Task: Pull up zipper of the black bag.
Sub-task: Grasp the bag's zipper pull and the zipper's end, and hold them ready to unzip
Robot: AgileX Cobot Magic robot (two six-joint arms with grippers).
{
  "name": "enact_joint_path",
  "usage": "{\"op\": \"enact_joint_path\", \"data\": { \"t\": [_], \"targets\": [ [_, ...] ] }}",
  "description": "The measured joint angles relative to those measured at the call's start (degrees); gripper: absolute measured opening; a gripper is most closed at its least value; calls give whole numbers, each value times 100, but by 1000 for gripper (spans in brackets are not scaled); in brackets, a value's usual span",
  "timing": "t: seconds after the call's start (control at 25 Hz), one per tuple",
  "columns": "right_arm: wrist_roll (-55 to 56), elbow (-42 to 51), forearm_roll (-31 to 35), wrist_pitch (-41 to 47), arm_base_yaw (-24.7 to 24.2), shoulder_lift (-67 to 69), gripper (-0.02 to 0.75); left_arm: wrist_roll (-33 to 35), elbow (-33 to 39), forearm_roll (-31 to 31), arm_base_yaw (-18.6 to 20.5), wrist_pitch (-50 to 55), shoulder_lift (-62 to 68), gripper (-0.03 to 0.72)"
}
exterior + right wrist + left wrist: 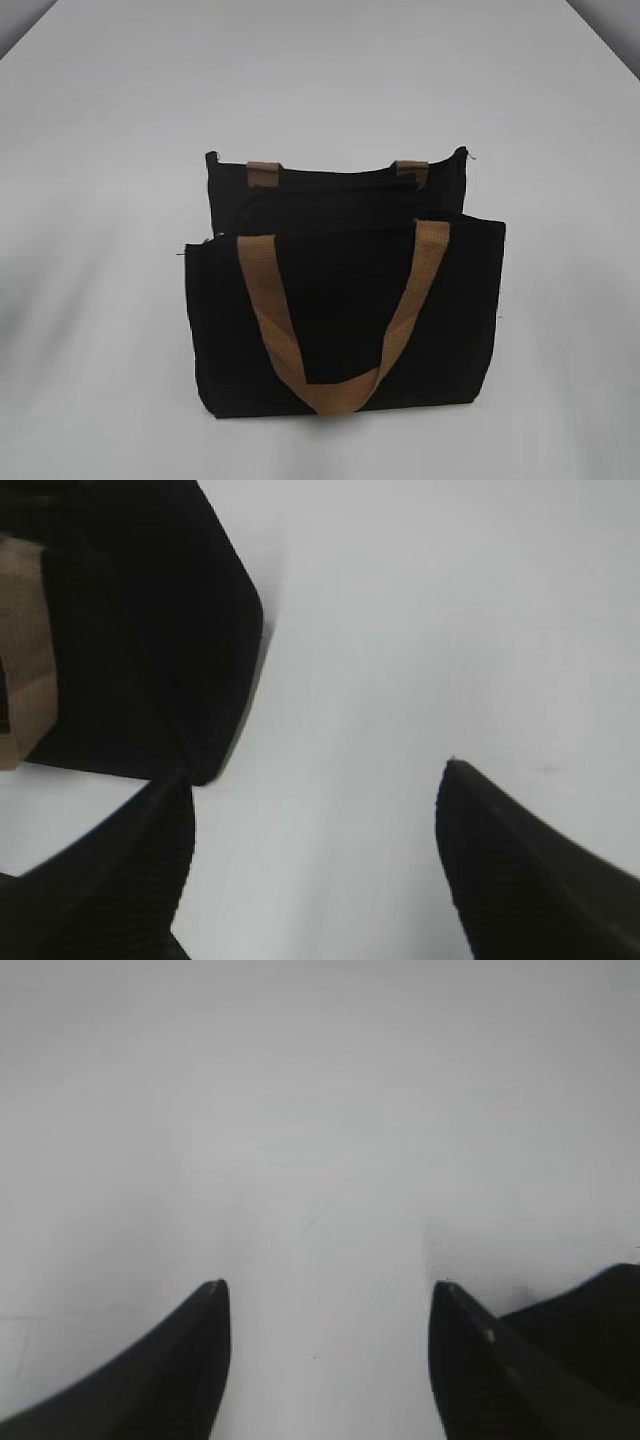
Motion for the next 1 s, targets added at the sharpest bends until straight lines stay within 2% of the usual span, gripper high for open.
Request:
{"op": "enact_joint_path", "data": {
  "t": [0.12, 0.28, 0.44, 0.72, 0.84, 1.0],
  "targets": [
    [-448, -231, 348, -408, 233, 772, 579, 7, 0, -190, -324, -875, 733, 474],
    [-941, -701, 522, -698, 597, 1815, 579, 7, 0, -321, -1052, -2120, 1522, 474],
    [-1349, -1235, 523, -806, 1015, 2935, 579, 7, 90, -321, -1622, -2568, 2062, 470],
    [-1935, -2284, 528, -997, 1750, 4387, 579, -88, 1303, -487, -2434, -3988, 2214, 470],
    [-2087, -2781, 528, -1015, 2021, 4922, 579, -242, 1717, -237, -2804, -4593, 2255, 470],
    [-2118, -3382, 558, -1027, 2287, 5481, 579, -510, 1813, 444, -2916, -4987, 2594, 469]
  ]
}}
